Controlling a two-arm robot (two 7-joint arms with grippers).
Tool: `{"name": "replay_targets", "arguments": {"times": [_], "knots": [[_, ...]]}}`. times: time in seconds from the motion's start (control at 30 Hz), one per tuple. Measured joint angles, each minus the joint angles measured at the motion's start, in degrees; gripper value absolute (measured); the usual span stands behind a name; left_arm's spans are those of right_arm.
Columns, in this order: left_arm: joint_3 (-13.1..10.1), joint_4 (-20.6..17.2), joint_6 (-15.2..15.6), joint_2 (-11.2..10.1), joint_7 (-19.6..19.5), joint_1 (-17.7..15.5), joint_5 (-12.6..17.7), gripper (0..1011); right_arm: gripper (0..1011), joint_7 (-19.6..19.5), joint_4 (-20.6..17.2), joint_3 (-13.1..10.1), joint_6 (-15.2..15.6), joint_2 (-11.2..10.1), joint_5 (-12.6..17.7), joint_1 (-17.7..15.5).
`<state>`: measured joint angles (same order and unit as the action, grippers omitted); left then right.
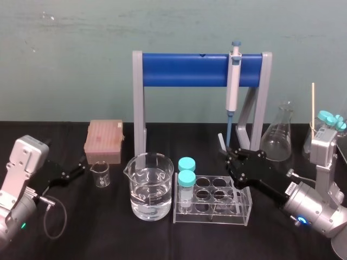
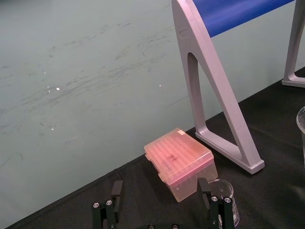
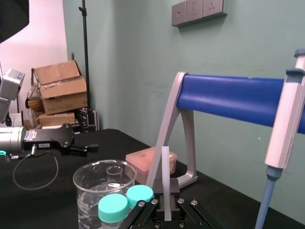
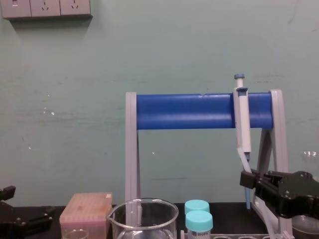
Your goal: Pick up the stirring rod with one hand, then place it down.
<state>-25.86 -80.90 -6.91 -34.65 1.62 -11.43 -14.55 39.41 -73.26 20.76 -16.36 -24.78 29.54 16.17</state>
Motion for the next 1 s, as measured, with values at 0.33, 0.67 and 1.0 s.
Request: {"name": "replay_targets", "arguments": {"times": [0.33,0.67,1.0], "knots": [[0.0,0.0,0.0,0.0,0.0,0.0,0.0,1000,67,-0.23,0.21,0.06,0.02,0.04,-0.38,0.01],[0.0,0.0,0.0,0.0,0.0,0.0,0.0,1000,116,-0.25,0.21,0.04,-0.01,0.04,-0.33,0.01],[0.0,0.0,0.0,0.0,0.0,0.0,0.0,1000,399,-0.25,0.18,0.01,-0.03,0.05,-0.3,0.01]]}}
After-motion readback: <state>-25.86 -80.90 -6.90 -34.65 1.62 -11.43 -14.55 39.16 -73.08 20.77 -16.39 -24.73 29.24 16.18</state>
